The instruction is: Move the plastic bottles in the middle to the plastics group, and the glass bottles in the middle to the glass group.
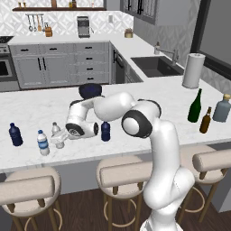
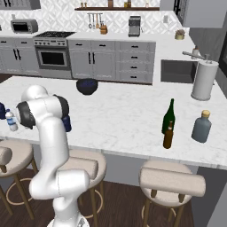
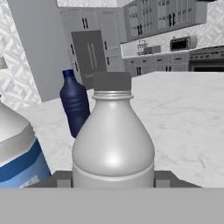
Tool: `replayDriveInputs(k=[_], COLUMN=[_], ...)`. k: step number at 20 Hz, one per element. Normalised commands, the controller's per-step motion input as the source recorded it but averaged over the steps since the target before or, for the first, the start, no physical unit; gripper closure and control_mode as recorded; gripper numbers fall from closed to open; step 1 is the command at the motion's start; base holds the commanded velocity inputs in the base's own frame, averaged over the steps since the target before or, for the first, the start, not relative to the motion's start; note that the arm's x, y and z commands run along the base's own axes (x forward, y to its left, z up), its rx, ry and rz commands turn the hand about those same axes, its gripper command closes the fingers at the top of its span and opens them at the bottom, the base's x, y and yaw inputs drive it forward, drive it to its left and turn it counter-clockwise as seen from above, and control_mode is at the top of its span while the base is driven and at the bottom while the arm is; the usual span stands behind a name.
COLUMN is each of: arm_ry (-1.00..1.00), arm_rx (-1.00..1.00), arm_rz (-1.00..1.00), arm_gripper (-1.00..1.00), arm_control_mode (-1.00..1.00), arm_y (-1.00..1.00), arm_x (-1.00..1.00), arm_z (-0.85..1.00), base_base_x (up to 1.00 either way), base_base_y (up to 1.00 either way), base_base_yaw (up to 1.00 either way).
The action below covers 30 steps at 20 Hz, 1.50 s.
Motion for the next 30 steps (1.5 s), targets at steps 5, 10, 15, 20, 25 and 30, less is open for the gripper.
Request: replayDriveInputs(k=[5,10,15,20,25,30], arm_ry=[-0.01,0.0,0.0,-0.01,-0.01,-0.07], arm_rx=[0.11,0.11,0.02,0.0,0.0,0.0], arm_rz=[0.0,0.0,0.0,0.01,0.0,0.01], arm_gripper=[1.0,1.0,-1.0,-1.0,-1.0,-1.0], arm_control_mode=[-1.0,-1.0,-1.0,-1.0,-1.0,-1.0], arm_y=[0.01,-0.02,-0.08,-0.05,-0.18,-0.22], arm_x=[0.12,0.06,-0.1,-0.18,-0.21,-0.3], arm_z=[-0.29,-0.32,-0.37,-0.33,-0.23,-0.16], base_base_x=[0.0,0.0,0.0,0.0,0.0,0.0], base_base_y=[0.0,0.0,0.0,0.0,0.0,0.0], base_base_yaw=[0.0,0.0,0.0,0.0,0.0,0.0])
